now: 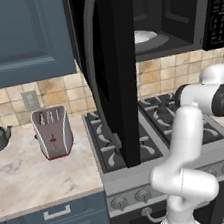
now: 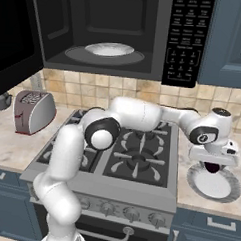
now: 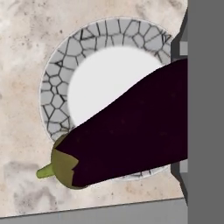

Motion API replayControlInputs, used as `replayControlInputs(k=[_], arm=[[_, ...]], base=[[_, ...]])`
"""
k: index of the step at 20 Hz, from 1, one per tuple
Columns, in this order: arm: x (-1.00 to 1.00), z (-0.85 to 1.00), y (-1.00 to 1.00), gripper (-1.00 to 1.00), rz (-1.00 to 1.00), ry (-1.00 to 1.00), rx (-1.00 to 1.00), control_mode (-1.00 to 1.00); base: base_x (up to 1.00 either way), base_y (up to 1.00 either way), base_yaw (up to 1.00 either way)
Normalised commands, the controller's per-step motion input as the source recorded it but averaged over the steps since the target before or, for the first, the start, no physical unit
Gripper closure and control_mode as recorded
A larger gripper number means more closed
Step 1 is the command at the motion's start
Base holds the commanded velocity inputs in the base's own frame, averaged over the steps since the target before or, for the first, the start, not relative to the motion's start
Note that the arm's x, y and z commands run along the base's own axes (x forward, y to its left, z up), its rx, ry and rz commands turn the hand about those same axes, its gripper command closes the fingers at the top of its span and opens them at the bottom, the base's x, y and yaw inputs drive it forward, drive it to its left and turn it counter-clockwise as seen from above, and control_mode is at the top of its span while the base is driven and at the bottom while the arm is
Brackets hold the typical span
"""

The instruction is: Pick the eggplant from the counter and place it in the microwave. Then turn on the microwave.

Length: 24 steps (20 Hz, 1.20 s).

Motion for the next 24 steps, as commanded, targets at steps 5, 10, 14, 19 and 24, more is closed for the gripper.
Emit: replayControlInputs(k=[5, 10, 14, 19, 24], arm=[[-0.08, 0.44, 0.36, 1.00, 0.00, 0.00, -0.03, -1.00], [-0.15, 0.38, 0.35, 1.00, 0.02, 0.00, -0.03, -1.00], [-0.13, 0.29, 0.38, 1.00, 0.04, -0.03, -0.03, -1.00], [-0.13, 0.23, 0.43, 1.00, 0.06, -0.07, -0.04, -1.00], [-0.12, 0.22, 0.46, 1.00, 0.08, -0.10, -0.04, -1.00]], base=[[0.00, 0.00, 0.00], [0.00, 0.00, 0.00], [0.00, 0.00, 0.00], [0.00, 0.00, 0.00], [0.00, 0.00, 0.00]])
